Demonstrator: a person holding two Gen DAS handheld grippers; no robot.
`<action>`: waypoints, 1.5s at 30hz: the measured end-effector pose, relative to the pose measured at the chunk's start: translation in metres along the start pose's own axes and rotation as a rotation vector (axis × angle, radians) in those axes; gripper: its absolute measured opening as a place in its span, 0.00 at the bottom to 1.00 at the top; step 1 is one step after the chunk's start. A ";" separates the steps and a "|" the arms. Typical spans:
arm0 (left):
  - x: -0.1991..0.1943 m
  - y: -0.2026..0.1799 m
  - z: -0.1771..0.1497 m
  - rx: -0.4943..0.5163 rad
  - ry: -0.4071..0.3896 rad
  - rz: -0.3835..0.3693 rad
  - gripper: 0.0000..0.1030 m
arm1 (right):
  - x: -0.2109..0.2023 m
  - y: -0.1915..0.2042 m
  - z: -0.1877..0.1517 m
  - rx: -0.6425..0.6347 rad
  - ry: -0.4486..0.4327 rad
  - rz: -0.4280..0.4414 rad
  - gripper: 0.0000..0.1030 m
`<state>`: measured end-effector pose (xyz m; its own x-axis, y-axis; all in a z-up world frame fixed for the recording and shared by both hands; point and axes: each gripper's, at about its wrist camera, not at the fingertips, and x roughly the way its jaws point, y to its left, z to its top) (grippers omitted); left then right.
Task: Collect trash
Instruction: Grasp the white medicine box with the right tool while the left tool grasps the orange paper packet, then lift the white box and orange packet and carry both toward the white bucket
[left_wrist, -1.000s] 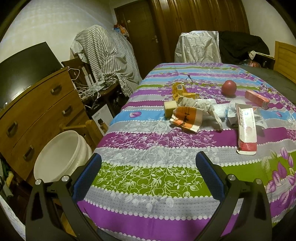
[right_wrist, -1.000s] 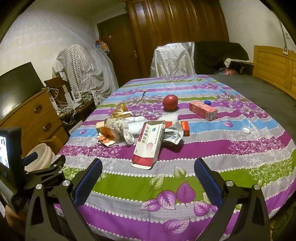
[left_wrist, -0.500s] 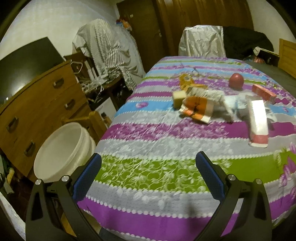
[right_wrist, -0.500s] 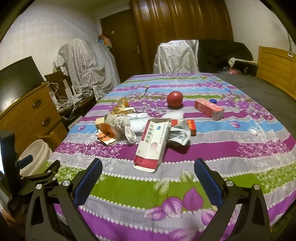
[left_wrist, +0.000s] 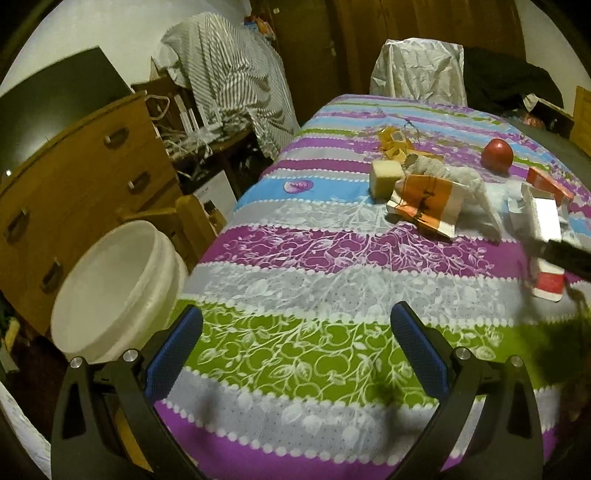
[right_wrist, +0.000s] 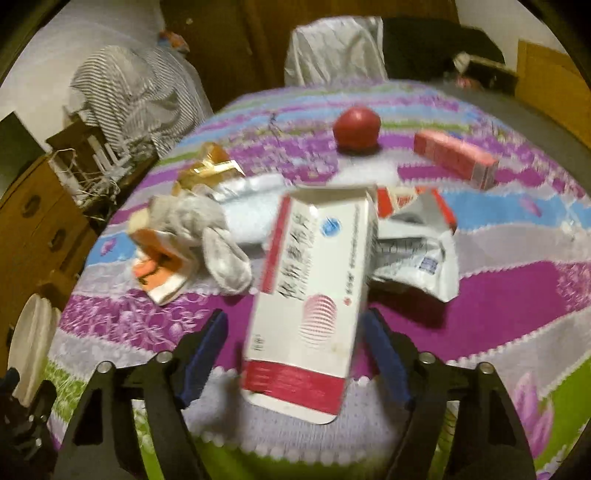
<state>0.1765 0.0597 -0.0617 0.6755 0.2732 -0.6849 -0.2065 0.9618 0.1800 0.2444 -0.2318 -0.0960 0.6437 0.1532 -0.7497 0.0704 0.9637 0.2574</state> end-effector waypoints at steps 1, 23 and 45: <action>0.002 0.000 0.002 -0.010 0.004 -0.010 0.95 | -0.002 -0.003 -0.001 0.011 -0.010 0.021 0.57; 0.082 -0.065 0.082 -0.350 0.154 -0.383 0.95 | -0.072 -0.051 -0.069 -0.016 0.035 0.174 0.61; 0.099 -0.014 0.042 -0.429 0.233 -0.516 0.18 | -0.068 -0.047 -0.071 -0.084 -0.002 0.225 0.23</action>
<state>0.2759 0.0744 -0.1023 0.6028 -0.2725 -0.7499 -0.1943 0.8615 -0.4691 0.1431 -0.2715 -0.1004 0.6373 0.3663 -0.6780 -0.1388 0.9200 0.3666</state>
